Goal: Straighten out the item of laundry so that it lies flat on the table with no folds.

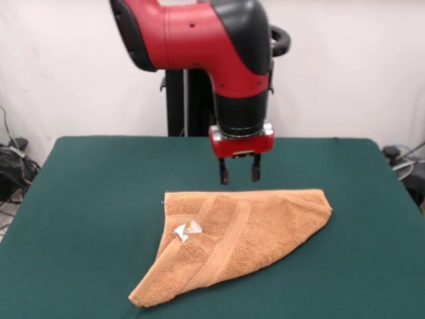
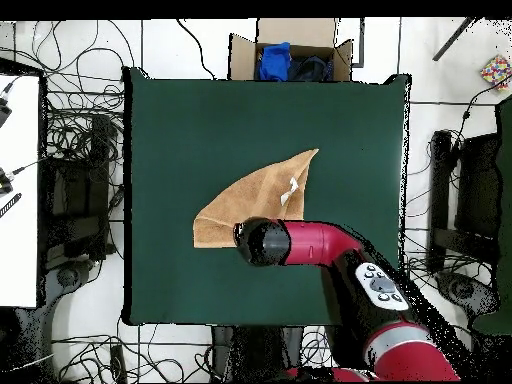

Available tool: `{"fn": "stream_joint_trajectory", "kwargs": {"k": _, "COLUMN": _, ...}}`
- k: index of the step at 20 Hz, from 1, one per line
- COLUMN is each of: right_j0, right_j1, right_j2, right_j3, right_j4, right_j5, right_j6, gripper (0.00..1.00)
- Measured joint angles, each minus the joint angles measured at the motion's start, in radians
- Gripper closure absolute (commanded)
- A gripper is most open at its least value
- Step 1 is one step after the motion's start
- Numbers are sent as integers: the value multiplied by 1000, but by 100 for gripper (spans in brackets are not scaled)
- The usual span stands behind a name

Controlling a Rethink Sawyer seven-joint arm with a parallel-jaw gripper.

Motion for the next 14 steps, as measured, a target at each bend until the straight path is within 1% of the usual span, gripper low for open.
{"fn": "stream_joint_trajectory", "kwargs": {"k": 7, "right_j0": -52, "right_j1": 18, "right_j2": 0, "right_j3": 0, "right_j4": -38, "right_j5": -3, "right_j6": 0, "gripper": 0}}
{"fn": "stream_joint_trajectory", "kwargs": {"k": 14, "right_j0": -46, "right_j1": 88, "right_j2": -1, "right_j3": -11, "right_j4": -83, "right_j5": -100, "right_j6": 0, "gripper": 0}}
